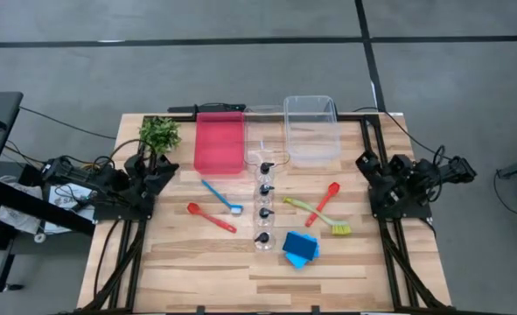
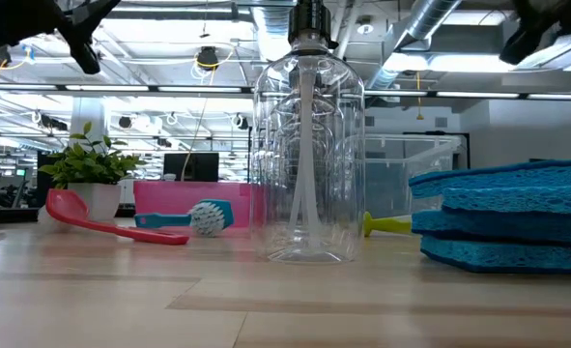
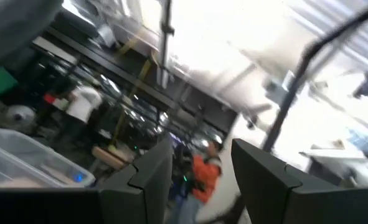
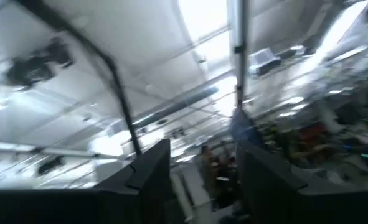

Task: Pick & Place Kitchen Sink Supplies
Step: Put the spray bottle into the pink bin

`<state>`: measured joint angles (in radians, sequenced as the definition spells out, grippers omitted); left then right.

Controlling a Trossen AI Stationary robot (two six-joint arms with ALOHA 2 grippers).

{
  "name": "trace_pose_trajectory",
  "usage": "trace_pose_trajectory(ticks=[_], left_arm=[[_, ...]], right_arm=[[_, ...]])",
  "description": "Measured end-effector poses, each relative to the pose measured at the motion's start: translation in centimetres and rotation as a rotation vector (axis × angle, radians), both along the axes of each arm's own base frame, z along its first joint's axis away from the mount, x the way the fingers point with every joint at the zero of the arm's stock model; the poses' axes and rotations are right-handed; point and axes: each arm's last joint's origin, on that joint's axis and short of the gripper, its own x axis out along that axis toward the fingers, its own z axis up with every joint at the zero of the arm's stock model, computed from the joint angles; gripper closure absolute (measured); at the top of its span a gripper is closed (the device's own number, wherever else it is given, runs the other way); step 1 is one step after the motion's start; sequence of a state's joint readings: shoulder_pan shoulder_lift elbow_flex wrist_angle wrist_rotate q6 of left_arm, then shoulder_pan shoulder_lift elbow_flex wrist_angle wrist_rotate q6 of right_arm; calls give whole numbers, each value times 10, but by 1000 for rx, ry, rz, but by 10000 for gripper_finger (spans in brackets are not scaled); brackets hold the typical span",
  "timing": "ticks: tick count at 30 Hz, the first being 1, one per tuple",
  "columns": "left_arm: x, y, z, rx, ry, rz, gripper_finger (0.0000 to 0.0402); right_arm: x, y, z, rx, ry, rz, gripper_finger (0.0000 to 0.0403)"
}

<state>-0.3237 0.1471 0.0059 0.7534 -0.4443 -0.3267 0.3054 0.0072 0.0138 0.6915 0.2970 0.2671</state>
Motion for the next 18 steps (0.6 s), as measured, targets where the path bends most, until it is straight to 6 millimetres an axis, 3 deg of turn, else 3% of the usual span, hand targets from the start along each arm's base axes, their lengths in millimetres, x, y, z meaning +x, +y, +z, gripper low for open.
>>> trace_pose_trajectory(ticks=[4,7,13,18], left_arm=[[-1,2,6,14,1,69,234],[-2,4,21,9,-3,142,234],[7,2,66,109,70,268,234],[27,-2,98,204,303,367,234]], right_arm=[[0,-2,4,-7,27,-105,228],[-1,-4,16,1,36,-172,228],[-6,-8,63,-124,137,-331,228],[-12,-11,102,-239,385,-393,228]])
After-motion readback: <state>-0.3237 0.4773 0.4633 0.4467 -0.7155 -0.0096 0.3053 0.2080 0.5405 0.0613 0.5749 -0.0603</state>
